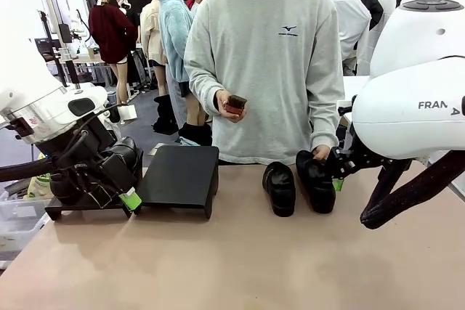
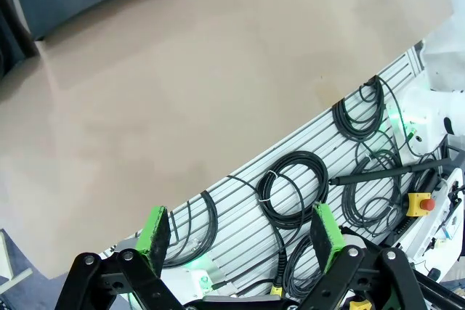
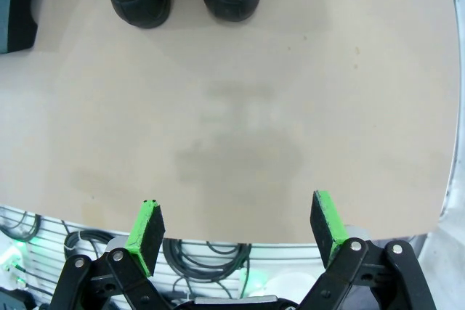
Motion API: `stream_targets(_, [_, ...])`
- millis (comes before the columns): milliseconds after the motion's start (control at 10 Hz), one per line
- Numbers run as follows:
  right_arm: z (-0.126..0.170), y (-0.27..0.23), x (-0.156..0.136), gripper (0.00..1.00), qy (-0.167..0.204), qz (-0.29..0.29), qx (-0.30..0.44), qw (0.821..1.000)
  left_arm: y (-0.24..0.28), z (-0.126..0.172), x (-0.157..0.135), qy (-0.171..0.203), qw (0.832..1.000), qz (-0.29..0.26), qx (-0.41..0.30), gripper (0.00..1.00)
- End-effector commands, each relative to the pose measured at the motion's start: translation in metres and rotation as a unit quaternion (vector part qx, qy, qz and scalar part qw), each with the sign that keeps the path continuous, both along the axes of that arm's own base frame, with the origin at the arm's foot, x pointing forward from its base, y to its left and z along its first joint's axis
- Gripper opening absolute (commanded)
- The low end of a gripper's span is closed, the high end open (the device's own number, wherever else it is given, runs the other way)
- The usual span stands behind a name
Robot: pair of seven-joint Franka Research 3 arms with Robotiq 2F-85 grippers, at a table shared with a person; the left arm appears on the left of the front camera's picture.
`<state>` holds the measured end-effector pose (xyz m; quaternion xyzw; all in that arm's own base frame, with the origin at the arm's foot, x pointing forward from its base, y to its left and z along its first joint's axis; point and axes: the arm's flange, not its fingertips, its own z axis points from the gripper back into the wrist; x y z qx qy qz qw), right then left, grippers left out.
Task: Organize the shoes by placing them on the stand.
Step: Pick up one Shoe and place it in the middle of the table.
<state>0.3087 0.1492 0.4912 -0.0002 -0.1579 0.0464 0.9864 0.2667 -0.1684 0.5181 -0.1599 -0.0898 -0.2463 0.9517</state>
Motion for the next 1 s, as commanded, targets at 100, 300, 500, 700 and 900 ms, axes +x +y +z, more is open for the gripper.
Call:
stream_targets(100, [-0.0001,0.0014,0.0059,1.00,0.005,0.015,0.019,1.000,0.0006,-0.0010,0.0024,-0.004,1.000,-0.005,0.000,1.00])
stream_targets(300, [-0.0004,0.0021,0.0061,1.00,0.001,0.018,0.020,1.000,0.0006,-0.0010,0.0024,-0.004,1.000,-0.005,0.000,1.00])
stream_targets(500, [-0.0016,0.0035,0.0074,1.00,0.005,0.020,0.021,1.000,0.0006,-0.0010,0.0024,-0.004,1.000,-0.005,0.000,1.00])
stream_targets(700, [-0.0018,0.0041,0.0070,1.00,0.004,0.021,0.021,1.000,0.0006,-0.0010,0.0024,-0.004,1.000,-0.005,0.000,1.00])
stream_targets(900, [-0.0018,0.0033,0.0015,1.00,0.002,0.005,0.002,1.000,0.0006,-0.0010,0.0024,-0.004,1.000,-0.005,0.000,1.00])
